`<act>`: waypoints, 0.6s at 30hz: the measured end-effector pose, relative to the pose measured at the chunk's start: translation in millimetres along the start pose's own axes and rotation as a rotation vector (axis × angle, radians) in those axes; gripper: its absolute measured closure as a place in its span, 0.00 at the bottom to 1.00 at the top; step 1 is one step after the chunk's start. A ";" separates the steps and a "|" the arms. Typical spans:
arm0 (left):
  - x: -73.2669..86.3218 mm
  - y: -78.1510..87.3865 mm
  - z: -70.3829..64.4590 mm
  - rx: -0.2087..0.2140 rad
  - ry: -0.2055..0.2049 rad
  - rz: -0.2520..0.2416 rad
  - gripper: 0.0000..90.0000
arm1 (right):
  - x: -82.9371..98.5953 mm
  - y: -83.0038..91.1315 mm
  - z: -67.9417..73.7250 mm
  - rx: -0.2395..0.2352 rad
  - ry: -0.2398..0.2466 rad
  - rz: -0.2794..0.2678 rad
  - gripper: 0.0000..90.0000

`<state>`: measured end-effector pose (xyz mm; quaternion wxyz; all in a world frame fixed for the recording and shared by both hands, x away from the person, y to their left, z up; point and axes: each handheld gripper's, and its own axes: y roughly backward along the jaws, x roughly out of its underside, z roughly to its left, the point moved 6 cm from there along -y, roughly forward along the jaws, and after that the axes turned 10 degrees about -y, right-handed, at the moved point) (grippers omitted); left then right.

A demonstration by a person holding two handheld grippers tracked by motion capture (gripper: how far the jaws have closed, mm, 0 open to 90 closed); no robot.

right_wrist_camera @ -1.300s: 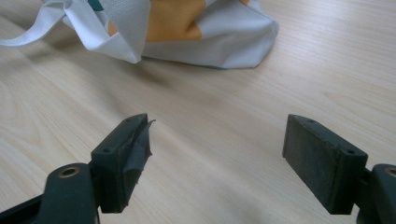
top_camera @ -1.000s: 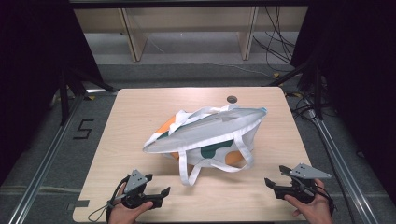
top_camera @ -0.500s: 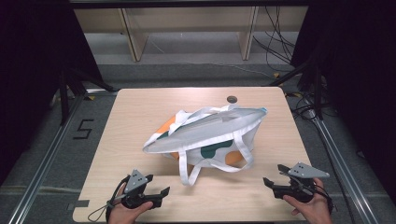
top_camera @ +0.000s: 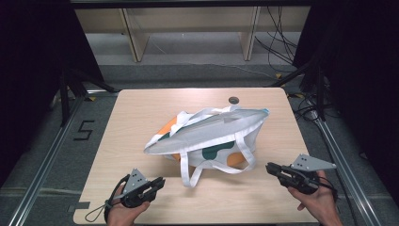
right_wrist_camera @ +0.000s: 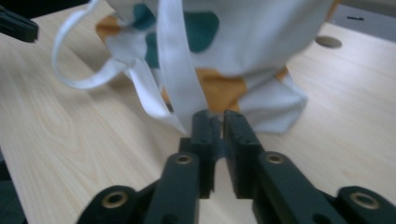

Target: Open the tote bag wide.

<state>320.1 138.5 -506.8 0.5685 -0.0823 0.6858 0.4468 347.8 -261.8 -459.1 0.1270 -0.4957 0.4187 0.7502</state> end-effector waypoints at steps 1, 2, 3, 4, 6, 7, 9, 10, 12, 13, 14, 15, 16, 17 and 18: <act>-7.5 -0.8 -1.5 0.012 -0.003 -0.005 0.99 | -13.5 -0.3 4.1 -0.016 0.025 -0.001 0.97; -7.5 -0.8 -1.5 0.012 -0.003 -0.005 0.99 | -13.5 -0.3 4.1 -0.016 0.025 -0.001 0.97; -13.2 -1.9 -0.1 0.023 -0.006 -0.019 0.99 | -17.9 -0.5 8.0 -0.027 0.008 0.004 0.99; -18.3 -1.9 1.4 0.017 -0.005 -0.022 0.99 | -34.4 -2.7 12.6 -0.041 0.047 -0.001 1.00; -29.2 -2.5 5.6 0.025 -0.002 -0.037 0.99 | -42.3 -4.3 15.4 -0.038 0.060 -0.015 1.00; -35.4 -3.0 7.8 0.032 0.003 -0.047 0.99 | -49.4 -4.8 18.1 -0.045 0.075 -0.008 1.00; -47.5 -4.1 12.6 0.029 -0.002 -0.057 0.99 | -65.6 -7.7 22.4 -0.056 0.104 -0.032 1.00; -52.8 -3.9 16.4 0.026 -0.024 -0.050 0.99 | -72.9 -8.4 24.3 -0.059 0.121 -0.027 1.00; -61.8 -5.8 21.6 0.031 -0.018 -0.060 0.99 | -87.5 -13.9 24.6 -0.052 0.148 -0.048 1.00; -66.8 -7.2 25.6 0.019 -0.019 -0.056 0.99 | -91.4 -14.3 24.1 -0.046 0.142 -0.033 1.00; -70.4 -9.1 28.8 0.014 -0.023 -0.057 0.99 | -99.1 -17.5 23.1 -0.045 0.156 -0.036 1.00; -73.9 -10.5 32.4 0.012 -0.030 -0.058 0.99 | -105.4 -19.8 22.0 -0.032 0.164 -0.049 1.00; -79.7 -13.4 37.8 0.007 -0.028 -0.056 0.99 | -117.5 -23.6 20.0 -0.018 0.184 -0.051 1.00; -82.8 -15.0 40.9 -0.003 -0.030 -0.049 0.99 | -121.0 -25.3 20.3 -0.024 0.175 -0.041 1.00; -82.8 -15.0 40.9 -0.003 -0.030 -0.049 0.99 | -121.0 -25.3 20.3 -0.024 0.175 -0.041 1.00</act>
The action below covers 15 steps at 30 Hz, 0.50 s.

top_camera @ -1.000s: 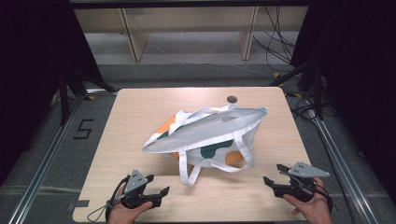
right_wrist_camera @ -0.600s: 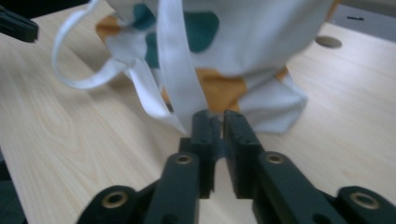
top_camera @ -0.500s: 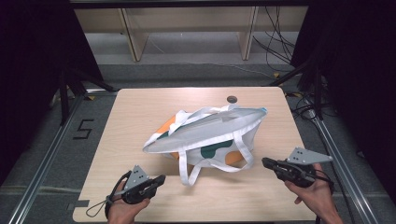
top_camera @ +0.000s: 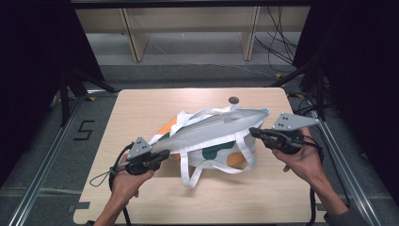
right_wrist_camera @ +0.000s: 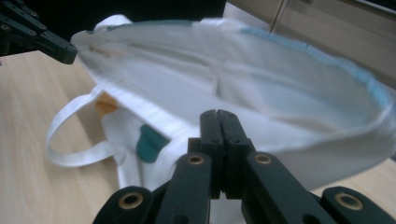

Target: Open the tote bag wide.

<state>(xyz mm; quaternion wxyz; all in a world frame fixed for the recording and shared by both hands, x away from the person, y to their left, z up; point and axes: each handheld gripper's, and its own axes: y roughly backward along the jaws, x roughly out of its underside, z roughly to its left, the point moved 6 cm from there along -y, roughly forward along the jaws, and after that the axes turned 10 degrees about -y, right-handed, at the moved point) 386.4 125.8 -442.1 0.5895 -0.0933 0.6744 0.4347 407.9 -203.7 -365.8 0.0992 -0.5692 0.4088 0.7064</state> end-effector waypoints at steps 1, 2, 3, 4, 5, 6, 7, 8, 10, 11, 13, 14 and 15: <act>-5.4 -5.2 6.4 -0.007 -0.002 0.009 0.99 | -11.9 -4.7 -6.6 0.024 0.007 0.009 1.00; -5.4 -5.2 6.4 -0.007 -0.002 0.009 0.99 | -15.9 -7.6 -10.3 0.038 0.022 0.004 1.00; -8.8 -8.8 11.6 -0.019 -0.004 0.012 0.99 | -15.9 -7.6 -10.3 0.038 0.022 0.004 1.00; -10.7 -11.2 14.8 -0.024 0.002 0.012 0.99 | -22.0 -14.9 -18.5 0.061 0.013 0.037 1.00; -14.4 -14.5 21.2 -0.036 -0.001 0.014 0.99 | -22.0 -14.9 -18.5 0.061 0.013 0.037 1.00; -18.0 -17.6 25.8 -0.043 0.013 0.004 0.99 | -25.7 -27.0 -28.5 0.091 0.029 0.065 1.00; -20.3 -19.3 30.0 -0.051 0.011 0.008 0.99 | -25.7 -27.0 -28.5 0.091 0.029 0.065 1.00; -25.4 -26.3 40.8 -0.076 0.005 0.015 0.99 | -25.5 -39.1 -36.5 0.118 0.059 0.108 1.00; -26.5 -36.0 52.4 -0.091 0.021 0.033 0.99 | -22.6 -50.7 -44.6 0.149 0.068 0.151 1.00; -25.6 -38.8 56.8 -0.099 0.026 0.045 0.99 | -19.5 -59.2 -53.1 0.164 0.085 0.184 1.00; -22.1 -43.6 64.9 -0.105 0.021 0.075 0.99 | -15.5 -64.1 -57.4 0.183 0.060 0.210 1.00; -18.9 -47.9 71.3 -0.122 0.032 0.088 0.99 | -8.1 -73.2 -68.2 0.212 0.049 0.253 1.00; -11.8 -55.1 81.4 -0.118 0.065 0.102 0.99 | 8.0 -86.7 -84.7 0.210 -0.007 0.323 1.00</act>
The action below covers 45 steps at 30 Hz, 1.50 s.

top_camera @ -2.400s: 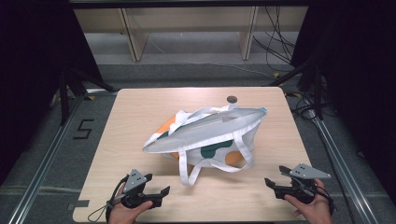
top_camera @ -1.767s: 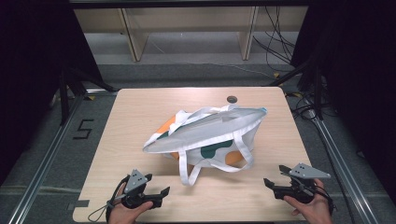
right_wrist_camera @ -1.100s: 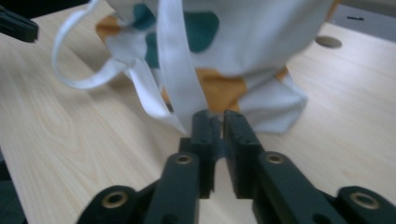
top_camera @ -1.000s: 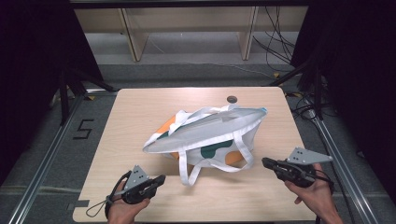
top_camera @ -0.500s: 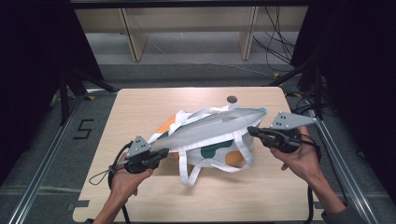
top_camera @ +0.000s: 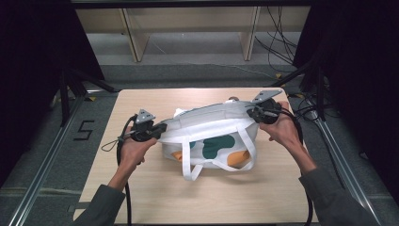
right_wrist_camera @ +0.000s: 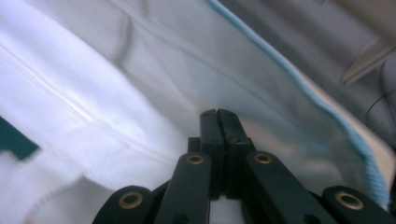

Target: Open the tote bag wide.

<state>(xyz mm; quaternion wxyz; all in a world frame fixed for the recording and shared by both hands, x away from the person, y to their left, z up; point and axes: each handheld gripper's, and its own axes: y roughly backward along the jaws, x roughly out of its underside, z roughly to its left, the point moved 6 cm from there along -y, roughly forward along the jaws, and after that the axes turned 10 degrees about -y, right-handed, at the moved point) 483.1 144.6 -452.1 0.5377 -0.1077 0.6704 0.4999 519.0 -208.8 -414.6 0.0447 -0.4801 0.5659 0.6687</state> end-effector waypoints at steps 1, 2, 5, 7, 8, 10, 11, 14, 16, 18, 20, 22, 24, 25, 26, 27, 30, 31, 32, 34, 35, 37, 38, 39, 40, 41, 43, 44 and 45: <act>0.0 0.0 0.0 0.000 0.000 0.000 0.99 | 0.0 0.0 0.0 0.000 0.000 0.000 1.00; 5.6 -7.4 6.0 0.002 0.050 0.006 0.99 | 4.6 -7.9 -4.0 -0.002 -0.017 0.016 1.00; 22.3 -24.8 12.8 0.045 0.124 0.050 1.00 | 31.4 -47.5 -11.5 -0.050 -0.136 0.076 1.00; 33.2 -32.1 14.0 0.038 0.084 0.114 1.00 | 37.1 -53.0 -12.8 -0.065 -0.146 0.100 1.00; 42.0 -38.9 12.5 0.037 0.081 0.137 1.00 | 44.5 -61.9 -13.8 -0.069 -0.142 0.118 1.00; 44.0 -38.7 13.8 0.047 0.100 0.126 1.00 | 54.6 -71.8 -11.5 -0.079 -0.130 0.151 1.00; 40.1 -34.3 13.9 0.064 0.131 0.120 1.00 | 54.9 -71.3 -13.1 -0.081 -0.139 0.136 1.00; 22.9 -21.1 12.3 0.053 0.105 0.084 0.99 | 39.8 -54.8 -15.1 -0.076 -0.172 0.104 1.00; 14.0 -18.3 9.9 0.057 0.108 0.050 0.98 | 30.4 -47.4 -13.2 -0.088 -0.175 0.053 1.00; -3.7 -16.3 1.6 0.070 0.103 0.007 0.98 | 8.7 -36.3 -5.3 -0.130 -0.156 -0.041 1.00; -20.0 -24.6 -15.1 0.119 0.068 0.010 0.97 | -13.5 -38.3 15.1 -0.185 -0.133 -0.073 1.00; -23.3 -32.5 -21.2 0.137 0.063 0.030 0.96 | -15.3 -41.7 20.3 -0.187 -0.122 -0.050 1.00; -24.8 -50.4 -24.7 0.135 0.068 0.065 0.97 | -21.1 -63.1 33.7 -0.202 -0.090 -0.020 0.99; -24.6 -54.9 -23.7 0.134 0.079 0.069 0.96 | -19.6 -64.7 35.8 -0.212 -0.103 0.012 1.00; -24.6 -54.9 -23.7 0.134 0.079 0.069 0.96 | -17.4 -68.1 37.9 -0.219 -0.105 0.023 1.00; -24.2 -57.3 -21.4 0.142 0.095 0.069 0.96 | -17.4 -68.1 37.9 -0.219 -0.105 0.023 1.00; -23.2 -58.2 -17.4 0.170 0.141 0.060 0.97 | -5.2 -56.6 45.1 -0.271 -0.064 0.077 1.00; -23.1 -58.1 -16.3 0.171 0.144 0.058 0.97 | 0.2 -48.8 49.1 -0.296 -0.054 0.083 1.00; -21.3 -59.6 -13.3 0.145 0.123 0.068 0.99 | 17.6 -29.9 63.3 -0.369 0.002 0.132 1.00; -19.0 -61.6 -12.7 0.147 0.129 0.075 0.99 | 26.5 -25.9 70.1 -0.379 0.034 0.148 1.00; -17.5 -63.2 -13.7 0.154 0.139 0.079 0.99 | 44.4 -21.6 81.8 -0.389 0.093 0.193 1.00; -16.0 -64.4 -16.8 0.156 0.136 0.084 0.99 | 68.2 -18.1 97.4 -0.404 0.112 0.255 1.00; -16.2 -63.0 -17.2 0.146 0.113 0.086 0.99 | 66.9 -14.4 94.7 -0.393 0.081 0.224 1.00; -18.4 -59.8 -19.3 0.142 0.112 0.070 0.99 | 59.8 -12.8 90.5 -0.388 0.060 0.183 1.00; -18.4 -59.8 -19.3 0.142 0.112 0.070 0.99 | 59.8 -12.8 90.5 -0.388 0.060 0.183 1.00; -20.4 -56.6 -21.5 0.149 0.108 0.058 0.99 | 51.5 -13.8 85.1 -0.377 0.078 0.126 1.00; -24.6 -51.4 -26.4 0.161 0.099 0.036 0.98 | 29.1 -12.6 80.1 -0.356 0.040 0.033 1.00; -27.9 -47.6 -31.3 0.173 0.078 0.022 0.98 | 22.5 -12.7 80.1 -0.348 0.033 0.024 1.00; -30.6 -45.7 -37.1 0.182 0.074 0.005 0.98 | 12.2 -16.6 78.4 -0.319 0.063 0.018 1.00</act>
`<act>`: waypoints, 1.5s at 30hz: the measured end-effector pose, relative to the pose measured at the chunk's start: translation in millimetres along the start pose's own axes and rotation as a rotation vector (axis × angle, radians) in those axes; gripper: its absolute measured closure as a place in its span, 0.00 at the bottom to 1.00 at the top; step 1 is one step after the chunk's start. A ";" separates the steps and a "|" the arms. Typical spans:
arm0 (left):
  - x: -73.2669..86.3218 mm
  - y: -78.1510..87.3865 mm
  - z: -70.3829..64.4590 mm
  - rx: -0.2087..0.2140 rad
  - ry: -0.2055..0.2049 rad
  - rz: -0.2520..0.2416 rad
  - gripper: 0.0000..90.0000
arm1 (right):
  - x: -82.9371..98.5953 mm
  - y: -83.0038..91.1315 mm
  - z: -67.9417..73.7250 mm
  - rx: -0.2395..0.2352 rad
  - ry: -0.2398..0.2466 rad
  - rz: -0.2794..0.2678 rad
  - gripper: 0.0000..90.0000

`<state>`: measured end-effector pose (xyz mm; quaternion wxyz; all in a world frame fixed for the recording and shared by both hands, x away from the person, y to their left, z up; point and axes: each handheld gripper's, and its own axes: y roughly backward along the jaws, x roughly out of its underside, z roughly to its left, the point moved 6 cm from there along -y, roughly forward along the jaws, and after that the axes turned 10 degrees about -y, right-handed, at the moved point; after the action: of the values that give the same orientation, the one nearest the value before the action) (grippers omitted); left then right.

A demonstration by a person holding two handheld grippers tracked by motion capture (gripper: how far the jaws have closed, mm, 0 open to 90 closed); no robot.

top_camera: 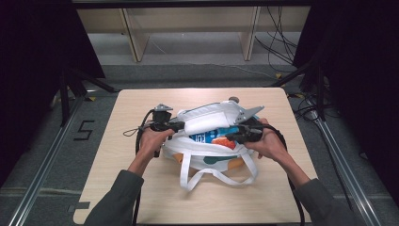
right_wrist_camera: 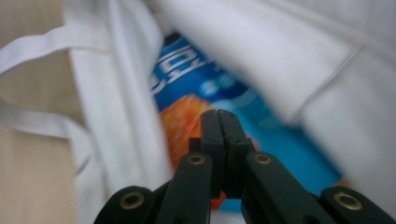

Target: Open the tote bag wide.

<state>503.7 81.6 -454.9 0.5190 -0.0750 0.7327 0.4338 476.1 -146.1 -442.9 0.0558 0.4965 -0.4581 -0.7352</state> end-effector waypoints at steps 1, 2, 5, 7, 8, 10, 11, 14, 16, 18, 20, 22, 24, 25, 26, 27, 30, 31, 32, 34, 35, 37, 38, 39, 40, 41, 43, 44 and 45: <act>0.3 0.9 -5.6 0.020 -0.030 0.012 0.98 | -7.0 -5.9 -1.5 0.016 0.011 0.004 1.00; 3.3 -0.9 -13.2 0.029 -0.056 0.033 0.98 | -12.1 -12.8 -3.0 0.027 0.015 0.017 1.00; 27.2 -9.9 -31.8 0.079 -0.124 0.134 0.98 | -28.2 -45.6 -15.9 0.087 0.017 0.060 1.00; 44.7 -11.0 -44.4 0.109 -0.167 0.183 0.99 | -38.0 -60.4 -30.1 0.160 0.018 0.060 1.00; 52.0 -9.5 -50.4 0.117 -0.187 0.191 0.99 | -43.6 -67.0 -39.9 0.175 0.022 0.054 1.00; 59.5 -7.8 -56.8 0.124 -0.190 0.197 0.99 | -48.0 -72.8 -48.8 0.194 -0.013 0.043 1.00; 75.2 -5.4 -68.5 0.123 -0.220 0.203 0.99 | -51.7 -83.6 -74.9 0.267 -0.083 0.073 1.00; 85.6 -6.9 -78.0 0.101 -0.214 0.173 1.00 | -36.1 -102.6 -100.6 0.258 -0.228 0.153 1.00; 83.9 -7.0 -77.3 0.100 -0.235 0.173 1.00 | -33.5 -105.2 -106.5 0.234 -0.277 0.145 1.00; 81.4 -5.0 -77.6 0.104 -0.214 0.173 0.99 | -32.1 -103.1 -112.8 0.209 -0.317 0.147 1.00; 73.3 0.2 -74.4 0.109 -0.220 0.173 0.99 | -36.3 -94.9 -112.4 0.222 -0.307 0.157 1.00; 59.5 6.8 -70.4 0.110 -0.221 0.148 0.95 | -44.3 -82.3 -105.9 0.210 -0.280 0.116 1.00; 33.9 11.5 -61.9 0.079 -0.223 0.112 0.94 | -51.3 -65.0 -97.1 0.181 -0.235 0.050 1.00; 22.4 12.5 -58.6 0.063 -0.221 0.113 0.94 | -54.8 -51.4 -83.5 0.177 -0.180 0.013 1.00; 12.8 10.0 -55.4 0.064 -0.231 0.099 0.94 | -54.8 -51.4 -83.5 0.177 -0.180 0.013 1.00; -7.5 1.1 -48.3 0.040 -0.248 0.110 0.94 | -54.1 -40.0 -61.6 0.136 -0.136 0.018 1.00; -21.9 -18.5 -41.8 0.018 -0.245 0.144 0.94 | -46.9 -36.8 -40.3 0.092 -0.065 0.036 1.00; -26.2 -28.9 -38.2 0.002 -0.237 0.163 0.93 | -41.8 -36.0 -35.7 0.079 -0.044 0.067 1.00; -29.4 -38.9 -33.9 0.001 -0.223 0.183 0.93 | -35.0 -37.5 -32.3 0.079 -0.029 0.082 1.00; -33.6 -53.8 -20.1 -0.036 -0.196 0.206 0.93 | -20.1 -36.0 -31.0 0.066 0.014 0.114 1.00; -32.1 -60.0 -12.0 -0.043 -0.156 0.219 0.97 | -11.9 -32.2 -29.9 0.062 0.013 0.121 1.00; -25.0 -68.1 6.8 -0.102 -0.132 0.279 0.99 | 1.9 -17.1 -27.6 0.012 -0.010 0.108 1.00; -23.3 -70.0 16.0 -0.125 -0.106 0.277 0.99 | 9.3 -10.1 -25.2 -0.003 -0.029 0.091 1.00; -20.6 -68.8 33.2 -0.157 -0.058 0.269 0.99 | 30.1 4.5 -18.8 -0.014 -0.011 0.161 1.00; -16.1 -68.0 44.4 -0.195 -0.009 0.249 0.99 | 39.8 7.2 -17.0 0.005 0.023 0.184 1.00; -16.1 -68.0 44.4 -0.195 -0.009 0.249 0.99 | 39.8 7.2 -17.0 0.005 0.023 0.184 1.00; 1.2 -68.2 58.8 -0.202 0.058 0.268 0.99 | 69.8 8.8 -12.6 0.006 0.030 0.196 1.00; 1.8 -66.3 60.0 -0.185 0.084 0.240 0.99 | 77.1 6.4 -12.5 0.007 -0.006 0.157 1.00; 1.7 -62.8 59.0 -0.189 0.066 0.243 0.99 | 79.4 6.6 -12.5 0.005 -0.012 0.148 1.00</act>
<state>579.1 85.8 -496.4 0.4289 -0.0486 0.7091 0.5576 443.6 -200.3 -493.1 0.1061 0.4570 -0.4957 -0.7309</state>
